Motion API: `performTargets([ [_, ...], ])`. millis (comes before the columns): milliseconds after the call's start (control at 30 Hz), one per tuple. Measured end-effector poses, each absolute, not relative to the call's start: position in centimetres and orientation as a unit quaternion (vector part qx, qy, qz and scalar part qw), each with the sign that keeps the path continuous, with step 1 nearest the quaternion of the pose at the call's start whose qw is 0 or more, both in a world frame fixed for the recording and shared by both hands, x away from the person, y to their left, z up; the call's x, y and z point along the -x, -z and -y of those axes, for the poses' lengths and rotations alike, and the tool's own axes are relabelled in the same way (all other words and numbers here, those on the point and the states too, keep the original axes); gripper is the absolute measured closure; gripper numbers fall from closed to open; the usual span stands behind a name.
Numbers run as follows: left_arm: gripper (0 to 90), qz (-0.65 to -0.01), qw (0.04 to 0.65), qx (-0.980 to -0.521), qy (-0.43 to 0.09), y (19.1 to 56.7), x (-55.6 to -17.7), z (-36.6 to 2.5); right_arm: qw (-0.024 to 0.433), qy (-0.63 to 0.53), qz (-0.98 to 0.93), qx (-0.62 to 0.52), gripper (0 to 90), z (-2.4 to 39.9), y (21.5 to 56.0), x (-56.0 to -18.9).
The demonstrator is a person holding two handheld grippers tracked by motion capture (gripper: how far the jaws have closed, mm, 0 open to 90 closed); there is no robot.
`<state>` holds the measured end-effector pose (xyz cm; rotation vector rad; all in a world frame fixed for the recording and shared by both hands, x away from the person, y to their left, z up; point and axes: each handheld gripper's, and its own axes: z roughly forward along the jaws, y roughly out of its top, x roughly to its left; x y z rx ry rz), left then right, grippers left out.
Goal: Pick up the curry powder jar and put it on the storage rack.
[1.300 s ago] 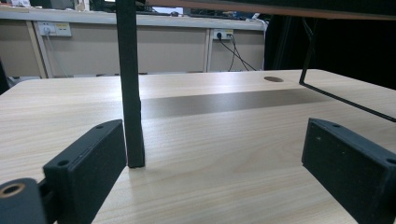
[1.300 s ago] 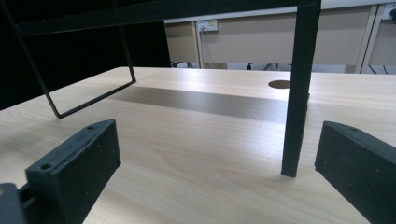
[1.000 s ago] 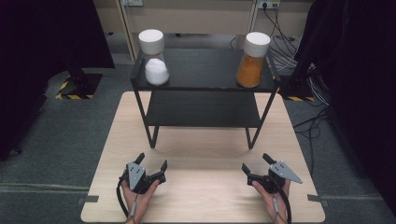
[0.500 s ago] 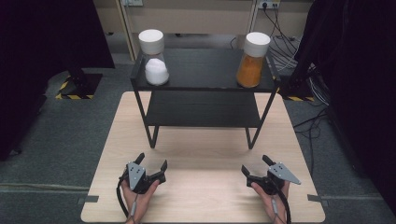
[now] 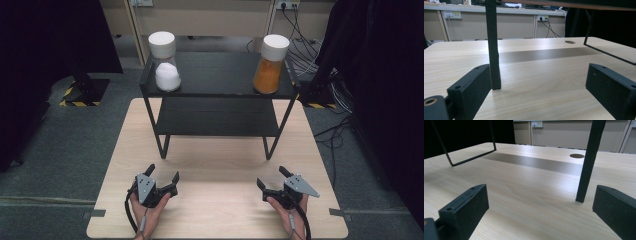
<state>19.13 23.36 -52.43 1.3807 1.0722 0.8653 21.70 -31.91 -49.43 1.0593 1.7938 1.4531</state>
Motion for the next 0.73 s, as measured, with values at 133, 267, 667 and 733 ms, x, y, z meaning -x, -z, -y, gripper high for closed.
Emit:
performTargets([
  [133, 5.9, -0.456, 0.561, -0.586, -0.366, 52.40, -19.15, -23.37, 0.294, -0.550, -0.672, -0.399, 0.8, 32.02, 49.50, -21.68],
  [267, 5.9, -0.457, 0.561, -0.586, -0.366, 52.40, -19.16, -23.38, 0.295, -0.551, -0.670, -0.399, 0.8, 32.05, 49.58, -21.64],
  [667, 5.9, -0.457, 0.560, -0.588, -0.364, 52.32, -19.21, -23.39, 0.296, -0.553, -0.669, -0.398, 0.9, 32.10, 49.66, -21.57],
  [733, 6.0, -0.457, 0.559, -0.589, -0.364, 52.28, -19.24, -23.38, 0.295, -0.553, -0.669, -0.398, 0.8, 32.14, 49.66, -21.60],
])
